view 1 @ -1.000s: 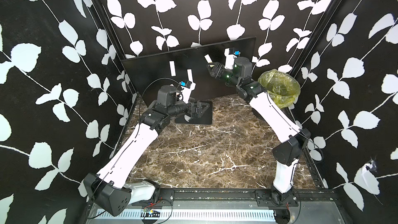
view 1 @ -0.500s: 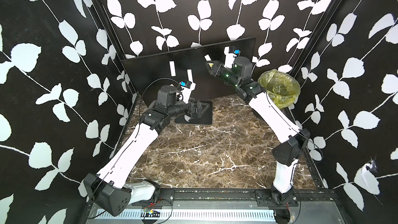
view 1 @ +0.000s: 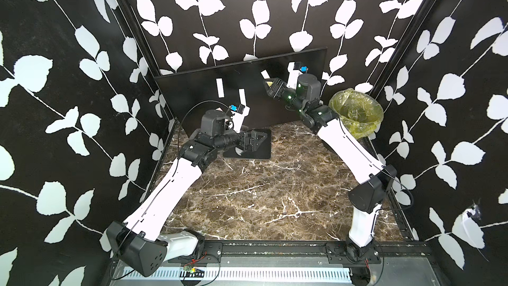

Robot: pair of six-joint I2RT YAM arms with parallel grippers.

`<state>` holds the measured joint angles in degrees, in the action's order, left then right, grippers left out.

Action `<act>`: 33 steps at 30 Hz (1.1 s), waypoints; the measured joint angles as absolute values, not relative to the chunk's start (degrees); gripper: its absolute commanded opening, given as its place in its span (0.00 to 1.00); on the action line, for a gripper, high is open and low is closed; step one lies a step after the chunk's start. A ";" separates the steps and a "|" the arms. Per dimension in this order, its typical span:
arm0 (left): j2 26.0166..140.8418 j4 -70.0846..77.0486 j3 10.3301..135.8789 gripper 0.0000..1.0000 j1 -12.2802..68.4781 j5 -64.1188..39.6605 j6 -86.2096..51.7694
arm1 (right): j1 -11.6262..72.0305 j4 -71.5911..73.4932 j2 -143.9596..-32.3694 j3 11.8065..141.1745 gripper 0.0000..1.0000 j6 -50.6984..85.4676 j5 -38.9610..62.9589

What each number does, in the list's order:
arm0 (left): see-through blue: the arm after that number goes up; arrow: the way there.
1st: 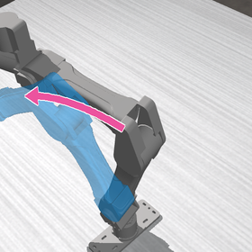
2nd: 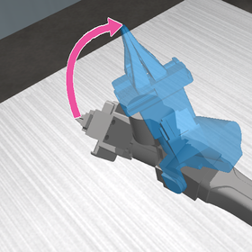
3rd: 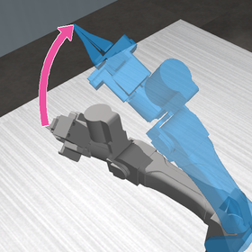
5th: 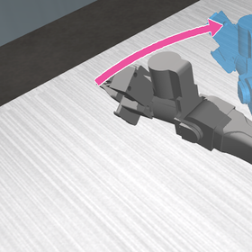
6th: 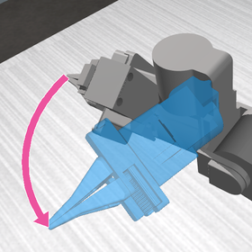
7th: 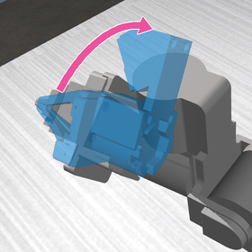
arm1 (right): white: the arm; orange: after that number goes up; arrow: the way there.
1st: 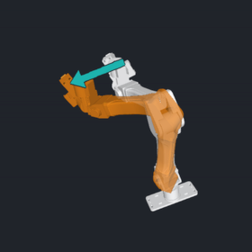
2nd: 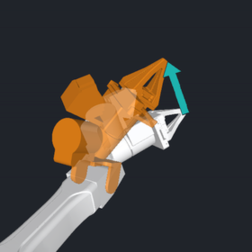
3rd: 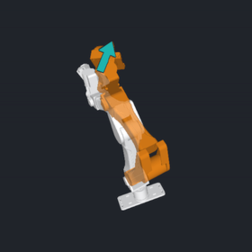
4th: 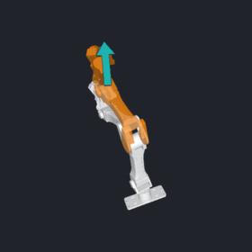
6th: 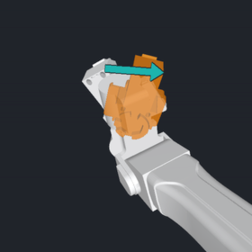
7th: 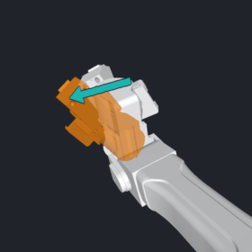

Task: Remove the sticky note from the monitor
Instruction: Tear off the sticky note from the monitor.

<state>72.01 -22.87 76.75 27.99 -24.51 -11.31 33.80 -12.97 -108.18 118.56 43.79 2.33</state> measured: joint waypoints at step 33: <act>71.13 -22.81 75.68 0.99 27.99 -24.62 -9.34 | 35.16 -5.23 -108.27 115.50 0.68 52.18 -2.39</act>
